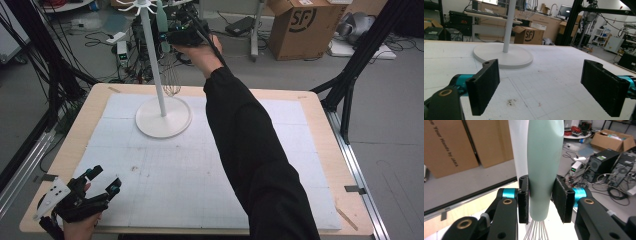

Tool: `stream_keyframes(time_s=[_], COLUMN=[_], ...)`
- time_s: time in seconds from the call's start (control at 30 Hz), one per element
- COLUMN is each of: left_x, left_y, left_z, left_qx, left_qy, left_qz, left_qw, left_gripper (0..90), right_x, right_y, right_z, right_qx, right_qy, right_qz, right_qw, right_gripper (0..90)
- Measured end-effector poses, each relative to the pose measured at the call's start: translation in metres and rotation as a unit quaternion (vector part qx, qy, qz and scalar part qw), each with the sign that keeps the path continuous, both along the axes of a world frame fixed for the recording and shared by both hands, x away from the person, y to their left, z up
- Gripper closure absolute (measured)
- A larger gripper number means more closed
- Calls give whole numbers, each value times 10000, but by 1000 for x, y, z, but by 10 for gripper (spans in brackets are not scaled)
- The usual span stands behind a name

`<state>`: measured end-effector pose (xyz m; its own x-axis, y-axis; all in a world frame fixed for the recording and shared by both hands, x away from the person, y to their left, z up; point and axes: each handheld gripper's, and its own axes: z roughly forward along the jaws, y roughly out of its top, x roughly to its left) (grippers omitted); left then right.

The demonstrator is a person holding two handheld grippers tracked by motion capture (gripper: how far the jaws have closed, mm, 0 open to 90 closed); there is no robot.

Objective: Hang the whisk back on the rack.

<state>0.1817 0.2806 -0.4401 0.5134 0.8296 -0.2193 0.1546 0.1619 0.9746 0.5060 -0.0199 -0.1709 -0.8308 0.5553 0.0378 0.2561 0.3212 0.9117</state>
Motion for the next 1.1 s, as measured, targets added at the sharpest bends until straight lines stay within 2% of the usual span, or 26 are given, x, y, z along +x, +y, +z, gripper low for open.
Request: stream_keyframes(time_s=[0.1, 0.17, 0.33, 0.37, 0.43, 0.77, 0.93, 1.0, 1.1], left_x=[-1, -1, -1, -1, 0, 0, 3, 3, 3], left_y=[0, 0, -2, -2, -2, -7, -8, -9, -10], left_z=[0, 0, 0, 0, 0, 0, -2, -2, -2], left_qx=[4, 2, -13, 1, 17, 104, 135, 146, 174], left_qy=[1, 3, -10, -10, -18, -12, 12, 6, -22], left_qz=[5, 3, -4, -14, -38, -98, -112, -138, -144], left_qw=[10000, 10000, 10000, 10000, 10000, 9999, 9998, 9998, 9997], left_gripper=[160, 160, 160, 160, 160, 160, 160, 160, 160], right_x=[0, -1, -3, -4, -7, -29, -43, -48, -55], right_y=[-3, -4, -17, -21, -27, -82, -109, -119, -130], right_z=[-4, -8, -18, -21, -25, -41, -46, -48, -49], right_qx=[101, -6, 162, 147, 198, 424, 655, 862, 903], right_qy=[155, 94, 301, 267, 349, 401, 439, 512, 539], right_qz=[113, 35, 20, 51, 33, -201, -218, -199, -229], right_qw=[9998, 9999, 9994, 9995, 9992, 9981, 9966, 9948, 9942], right_gripper=[487, 437, 335, 326, 289, 239, 220, 220, 200])
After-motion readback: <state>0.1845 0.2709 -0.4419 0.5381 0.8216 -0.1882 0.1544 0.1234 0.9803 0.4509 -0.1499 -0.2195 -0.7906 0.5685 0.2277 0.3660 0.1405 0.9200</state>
